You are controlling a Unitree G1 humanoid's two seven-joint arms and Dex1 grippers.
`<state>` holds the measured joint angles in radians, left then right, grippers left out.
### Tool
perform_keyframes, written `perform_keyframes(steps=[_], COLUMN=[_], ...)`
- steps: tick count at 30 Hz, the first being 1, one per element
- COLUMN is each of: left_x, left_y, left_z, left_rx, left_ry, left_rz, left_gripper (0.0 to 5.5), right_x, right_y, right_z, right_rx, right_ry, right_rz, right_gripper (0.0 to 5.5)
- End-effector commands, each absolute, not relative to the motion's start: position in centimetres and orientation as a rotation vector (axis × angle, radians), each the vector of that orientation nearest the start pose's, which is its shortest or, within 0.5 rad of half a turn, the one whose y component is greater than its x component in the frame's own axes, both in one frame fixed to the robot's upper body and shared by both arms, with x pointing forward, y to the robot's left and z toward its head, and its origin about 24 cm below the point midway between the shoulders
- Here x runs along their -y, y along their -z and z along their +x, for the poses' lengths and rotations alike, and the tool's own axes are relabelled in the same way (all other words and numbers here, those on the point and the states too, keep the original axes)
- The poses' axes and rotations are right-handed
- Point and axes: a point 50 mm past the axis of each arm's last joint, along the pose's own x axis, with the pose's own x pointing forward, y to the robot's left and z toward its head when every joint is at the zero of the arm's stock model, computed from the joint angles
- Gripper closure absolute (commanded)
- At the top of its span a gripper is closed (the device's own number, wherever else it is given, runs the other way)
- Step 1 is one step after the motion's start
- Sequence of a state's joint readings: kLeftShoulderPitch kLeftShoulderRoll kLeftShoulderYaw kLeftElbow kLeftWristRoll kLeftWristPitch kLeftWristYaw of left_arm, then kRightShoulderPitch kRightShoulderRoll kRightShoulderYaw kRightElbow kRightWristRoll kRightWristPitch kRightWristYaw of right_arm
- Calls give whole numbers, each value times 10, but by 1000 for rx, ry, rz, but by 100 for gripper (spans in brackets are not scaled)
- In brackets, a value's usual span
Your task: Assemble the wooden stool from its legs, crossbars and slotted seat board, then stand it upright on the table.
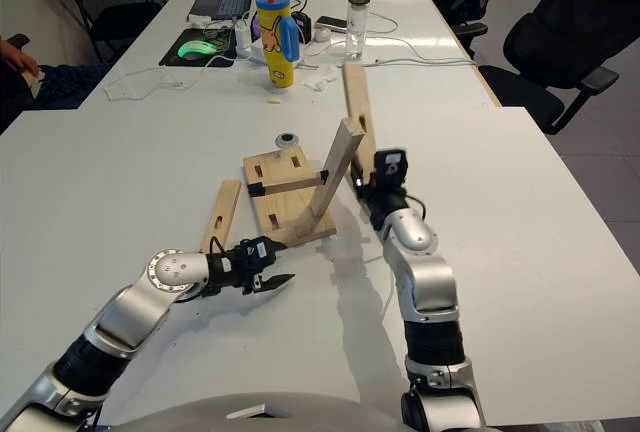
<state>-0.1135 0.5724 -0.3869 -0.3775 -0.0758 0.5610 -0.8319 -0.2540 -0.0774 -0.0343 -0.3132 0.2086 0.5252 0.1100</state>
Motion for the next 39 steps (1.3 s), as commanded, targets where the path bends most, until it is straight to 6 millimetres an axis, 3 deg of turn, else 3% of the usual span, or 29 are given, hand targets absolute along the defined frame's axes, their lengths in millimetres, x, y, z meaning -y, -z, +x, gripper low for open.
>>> perform_keyframes(steps=[1,6,10,14,19,24,34,39], left_x=[-131,-141,-149,-158,-165,-161,-148,-149], left_y=[-98,-145,-173,-200,-223,-234,-231,-229], left_z=[215,215,218,221,226,222,221,219], left_rx=[-411,-286,-170,-58,-1,-7,-74,-107], left_ry=[1229,1309,1359,1390,1403,1446,1487,1500], left_rz=[179,-142,-289,-439,-567,-636,-638,-637], left_gripper=[197,122,62,60,60,60,60,126], right_x=[152,168,179,178,182,181,172,175], right_y=[-198,-244,-245,-229,-203,-192,-183,-180], right_z=[278,256,230,205,192,190,183,182], right_rx=[244,259,149,-52,-233,-292,-363,-378], right_ry=[-413,-902,-1190,-1406,-1475,-1492,-1549,-1543], right_rz=[177,450,510,556,647,658,603,581], right_gripper=[345,345,345,345,345,345,345,345])
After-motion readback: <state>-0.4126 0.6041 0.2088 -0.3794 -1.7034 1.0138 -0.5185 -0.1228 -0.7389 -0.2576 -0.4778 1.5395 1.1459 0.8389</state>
